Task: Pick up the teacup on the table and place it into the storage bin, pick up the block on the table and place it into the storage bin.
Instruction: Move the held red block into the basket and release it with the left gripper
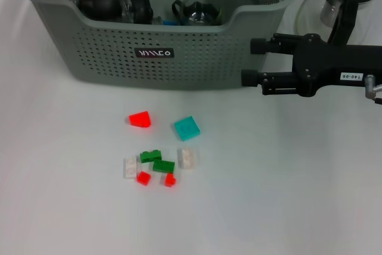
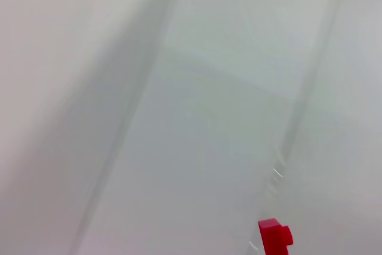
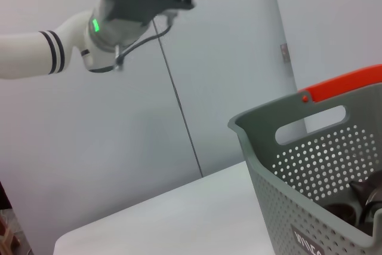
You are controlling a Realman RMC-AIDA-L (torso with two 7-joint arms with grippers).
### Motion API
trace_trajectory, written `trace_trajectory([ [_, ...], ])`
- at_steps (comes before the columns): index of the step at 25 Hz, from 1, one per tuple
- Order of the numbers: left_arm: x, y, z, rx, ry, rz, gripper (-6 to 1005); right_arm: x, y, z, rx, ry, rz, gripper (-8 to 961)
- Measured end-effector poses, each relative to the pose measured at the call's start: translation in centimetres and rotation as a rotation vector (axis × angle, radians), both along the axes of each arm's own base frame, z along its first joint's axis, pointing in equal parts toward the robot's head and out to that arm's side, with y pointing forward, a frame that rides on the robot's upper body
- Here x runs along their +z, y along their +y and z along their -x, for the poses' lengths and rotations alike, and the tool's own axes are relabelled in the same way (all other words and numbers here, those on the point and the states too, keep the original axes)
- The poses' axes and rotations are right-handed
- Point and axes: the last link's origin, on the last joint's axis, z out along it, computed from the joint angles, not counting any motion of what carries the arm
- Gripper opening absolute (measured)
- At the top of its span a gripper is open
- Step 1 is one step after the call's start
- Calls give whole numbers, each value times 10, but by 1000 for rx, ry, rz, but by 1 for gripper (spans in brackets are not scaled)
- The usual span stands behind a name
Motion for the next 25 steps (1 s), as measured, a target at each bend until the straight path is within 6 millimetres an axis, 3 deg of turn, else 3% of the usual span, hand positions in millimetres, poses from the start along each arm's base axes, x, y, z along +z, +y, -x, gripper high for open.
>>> trace_trajectory([
  [10, 5, 50, -20, 265, 194, 46, 188, 1, -2, 0, 7, 4, 8, 850],
  [11, 0, 64, -27, 357, 346, 65, 188, 1, -2, 1, 10, 6, 10, 850],
  [13, -6, 70, -32, 388, 453, 77, 188, 2, -1, 1, 12, 6, 11, 850],
  [14, -14, 77, -39, 414, 595, 79, 189, 2, -1, 2, 12, 6, 12, 851],
  [18, -28, 89, -43, 469, 788, 43, 190, 2, -1, 3, 16, 7, 12, 851],
  [22, -54, 102, -43, 527, 1024, -45, 191, 1, -1, 4, 16, 9, 14, 851],
  [25, -66, 105, -41, 531, 1108, -90, 191, 0, -2, 4, 18, 10, 18, 851],
])
